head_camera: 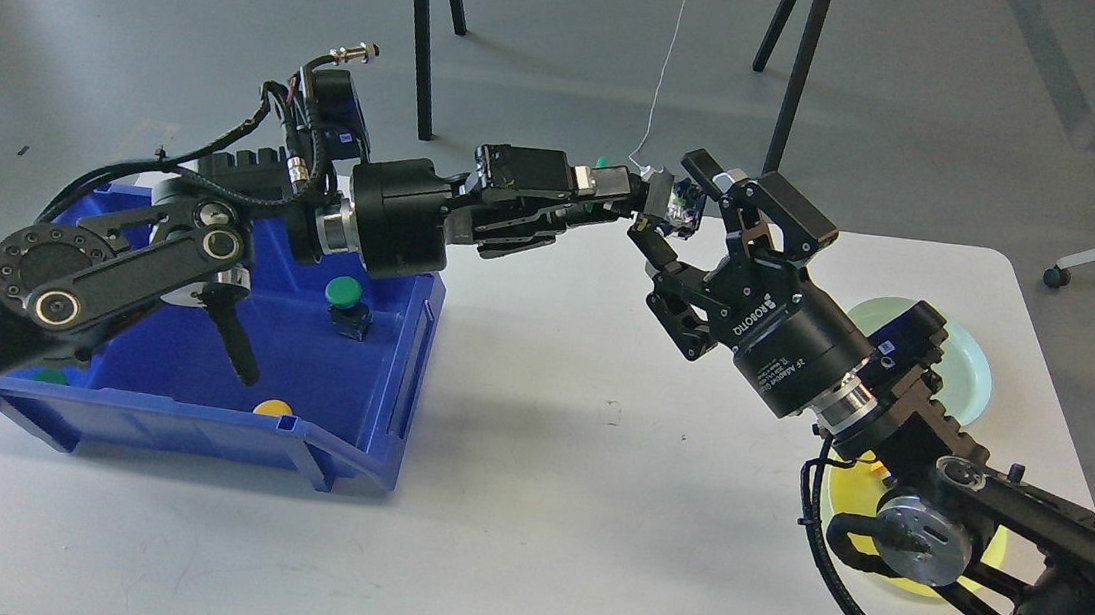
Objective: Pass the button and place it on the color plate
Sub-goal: 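Close the right gripper on the green-capped button held by the left gripper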
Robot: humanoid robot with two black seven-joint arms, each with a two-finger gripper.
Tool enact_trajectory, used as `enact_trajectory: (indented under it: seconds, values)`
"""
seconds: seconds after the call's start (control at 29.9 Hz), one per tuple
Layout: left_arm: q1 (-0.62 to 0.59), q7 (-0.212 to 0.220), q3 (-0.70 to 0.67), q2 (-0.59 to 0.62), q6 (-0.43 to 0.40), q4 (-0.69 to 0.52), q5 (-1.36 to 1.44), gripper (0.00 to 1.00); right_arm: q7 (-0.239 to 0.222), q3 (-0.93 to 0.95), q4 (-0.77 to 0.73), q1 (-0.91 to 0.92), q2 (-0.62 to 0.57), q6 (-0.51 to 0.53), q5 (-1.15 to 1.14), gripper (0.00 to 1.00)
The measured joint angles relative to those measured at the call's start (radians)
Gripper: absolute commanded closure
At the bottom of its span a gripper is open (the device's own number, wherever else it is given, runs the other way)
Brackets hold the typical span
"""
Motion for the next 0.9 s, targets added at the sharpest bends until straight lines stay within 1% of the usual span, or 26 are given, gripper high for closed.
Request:
enact_trajectory:
  seconds: [0.3, 0.37, 0.43, 0.47, 0.53, 0.57, 0.6, 0.63, 0.67, 0.7, 0.73, 0.87, 0.9]
  values:
    - [0.000, -0.001, 0.000, 0.000, 0.000, 0.003, -0.001, 0.92, 0.000, 0.001, 0.001, 0.007, 0.000, 0.000, -0.002, 0.58]
    - [0.000, -0.001, 0.000, 0.000, 0.000, 0.003, -0.001, 0.92, 0.000, 0.001, 0.001, 0.007, 0.000, 0.000, -0.005, 0.67]
    - [0.000, -0.001, 0.000, 0.000, 0.000, 0.003, -0.001, 0.92, 0.000, 0.001, 0.002, 0.007, -0.001, 0.003, -0.009, 0.80]
    - [-0.001, -0.001, -0.001, 0.000, 0.000, 0.003, -0.001, 0.91, 0.000, 0.001, 0.003, 0.007, -0.002, 0.004, -0.011, 0.85]
    - [-0.001, -0.001, -0.001, 0.000, 0.000, 0.002, -0.002, 0.90, 0.000, 0.001, 0.005, 0.009, -0.002, 0.004, -0.012, 0.88]
    - [-0.001, -0.001, -0.001, 0.000, 0.000, 0.003, -0.001, 0.88, 0.000, 0.001, 0.005, 0.009, -0.002, 0.003, -0.012, 0.89]
    - [-0.001, -0.001, -0.001, 0.000, 0.000, 0.003, -0.001, 0.82, 0.000, 0.001, 0.006, 0.010, -0.002, 0.001, -0.012, 0.90]
    - [-0.001, -0.001, -0.001, 0.000, 0.000, 0.003, -0.001, 0.74, 0.000, 0.000, 0.007, 0.011, -0.002, -0.001, -0.012, 0.91]
    - [-0.001, -0.001, -0.001, 0.000, 0.000, 0.003, -0.001, 0.60, 0.000, 0.000, 0.007, 0.011, -0.002, -0.002, -0.012, 0.91]
    - [-0.001, -0.001, 0.000, 0.000, 0.000, 0.003, -0.001, 0.44, 0.000, -0.002, 0.007, 0.011, -0.002, -0.003, -0.012, 0.92]
    - [-0.001, -0.001, 0.000, 0.000, 0.000, 0.003, -0.001, 0.32, 0.000, -0.002, 0.008, 0.011, -0.003, -0.003, -0.012, 0.92]
    - [0.000, 0.002, 0.001, -0.002, 0.000, 0.003, -0.001, 0.24, 0.000, -0.004, 0.011, 0.013, -0.007, -0.004, -0.012, 0.94]
    - [0.001, 0.003, 0.002, -0.003, -0.001, 0.003, -0.001, 0.24, 0.000, -0.004, 0.012, 0.014, -0.008, -0.006, -0.012, 0.94]
